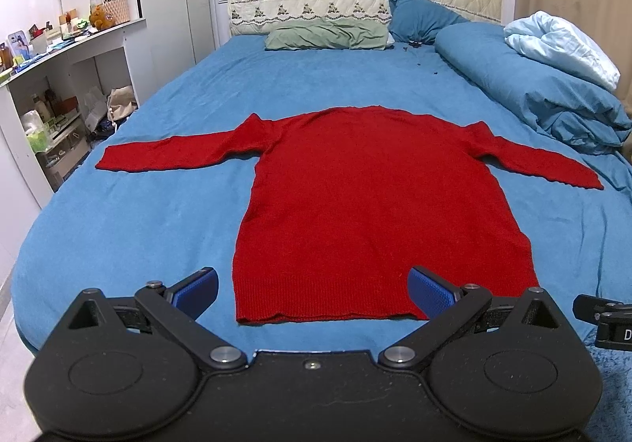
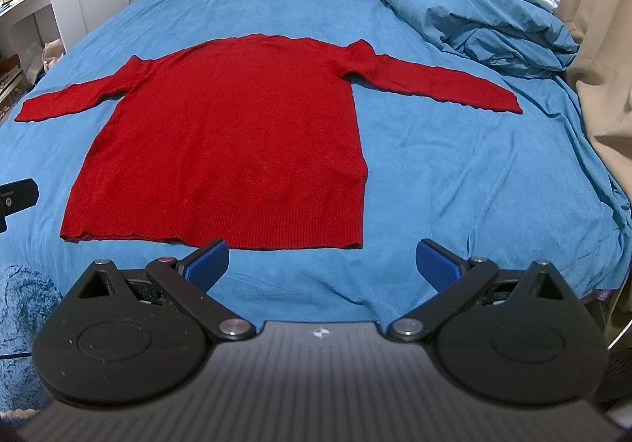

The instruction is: Fold small clothes

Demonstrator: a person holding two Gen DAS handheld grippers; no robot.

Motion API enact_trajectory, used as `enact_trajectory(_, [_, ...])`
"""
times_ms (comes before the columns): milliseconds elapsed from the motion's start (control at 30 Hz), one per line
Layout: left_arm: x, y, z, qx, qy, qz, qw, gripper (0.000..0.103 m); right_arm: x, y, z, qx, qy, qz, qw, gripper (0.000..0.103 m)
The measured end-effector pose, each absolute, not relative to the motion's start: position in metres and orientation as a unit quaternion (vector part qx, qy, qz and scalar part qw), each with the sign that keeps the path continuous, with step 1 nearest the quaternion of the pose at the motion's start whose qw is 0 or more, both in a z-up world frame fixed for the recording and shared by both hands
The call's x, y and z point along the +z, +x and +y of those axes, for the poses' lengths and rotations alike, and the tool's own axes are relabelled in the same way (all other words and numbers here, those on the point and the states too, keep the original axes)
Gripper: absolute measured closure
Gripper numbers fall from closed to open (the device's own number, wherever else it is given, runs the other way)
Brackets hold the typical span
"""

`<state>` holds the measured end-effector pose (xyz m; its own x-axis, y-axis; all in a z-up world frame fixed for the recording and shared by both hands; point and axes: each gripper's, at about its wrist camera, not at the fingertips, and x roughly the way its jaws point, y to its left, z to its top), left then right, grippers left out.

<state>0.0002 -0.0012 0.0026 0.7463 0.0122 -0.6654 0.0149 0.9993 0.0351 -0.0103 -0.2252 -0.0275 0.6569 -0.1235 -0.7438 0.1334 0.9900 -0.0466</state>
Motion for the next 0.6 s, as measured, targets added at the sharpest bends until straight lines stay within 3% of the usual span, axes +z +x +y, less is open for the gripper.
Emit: enact_trajectory(600, [0.0015,0.0009,-0.0006,0.000,0.019,0.356,0.934,0.000,-0.0269,-0.0100,-0.2262,-0.072,0.009,0.410,0.909,0.000])
